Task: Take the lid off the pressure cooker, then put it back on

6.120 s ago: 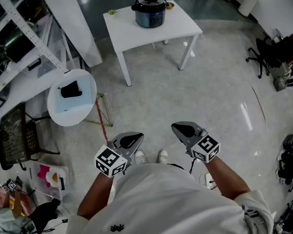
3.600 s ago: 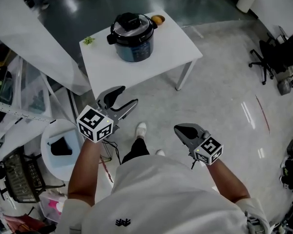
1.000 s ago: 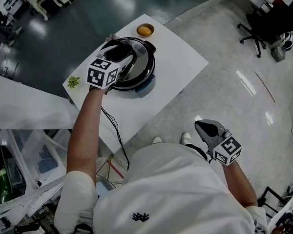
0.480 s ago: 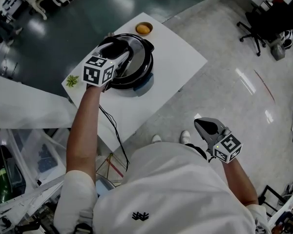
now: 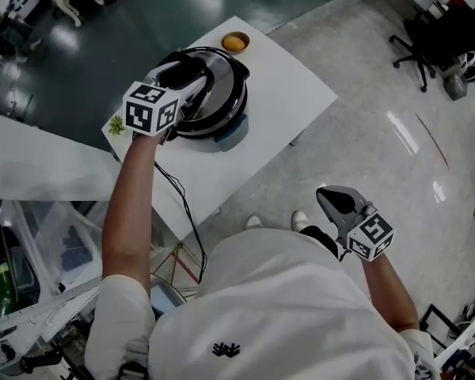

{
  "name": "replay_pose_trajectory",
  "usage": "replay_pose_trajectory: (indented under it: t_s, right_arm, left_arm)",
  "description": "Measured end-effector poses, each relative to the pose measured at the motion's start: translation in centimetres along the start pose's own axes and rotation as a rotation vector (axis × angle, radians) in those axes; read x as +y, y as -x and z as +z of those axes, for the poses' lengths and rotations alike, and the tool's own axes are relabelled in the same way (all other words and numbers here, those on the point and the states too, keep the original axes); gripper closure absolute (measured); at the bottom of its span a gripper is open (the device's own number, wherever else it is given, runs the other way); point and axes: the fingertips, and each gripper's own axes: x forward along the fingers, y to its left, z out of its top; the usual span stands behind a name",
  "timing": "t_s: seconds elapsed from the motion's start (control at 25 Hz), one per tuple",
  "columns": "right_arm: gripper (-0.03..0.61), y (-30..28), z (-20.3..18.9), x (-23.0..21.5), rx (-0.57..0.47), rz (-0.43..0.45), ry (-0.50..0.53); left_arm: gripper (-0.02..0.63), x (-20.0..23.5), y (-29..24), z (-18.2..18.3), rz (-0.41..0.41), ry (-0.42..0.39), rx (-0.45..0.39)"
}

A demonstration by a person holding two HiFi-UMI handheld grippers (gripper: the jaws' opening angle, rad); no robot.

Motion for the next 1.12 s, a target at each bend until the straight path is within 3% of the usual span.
replay_pose_trajectory:
  t_s: [0.28, 1.12]
  right_arm:
    - [0.565, 0.2, 0.2, -1.1, 0.001, 0.069, 0.025]
    - [0.565, 0.2, 0.6, -0.7, 0.042, 0.326, 0.119]
  left_arm:
    - [0.331, -0.2, 2.5, 1.1, 0.059, 0.014, -0.008]
    - [0.331, -1.2, 14.0, -1.8, 0.309, 0.131, 0.01]
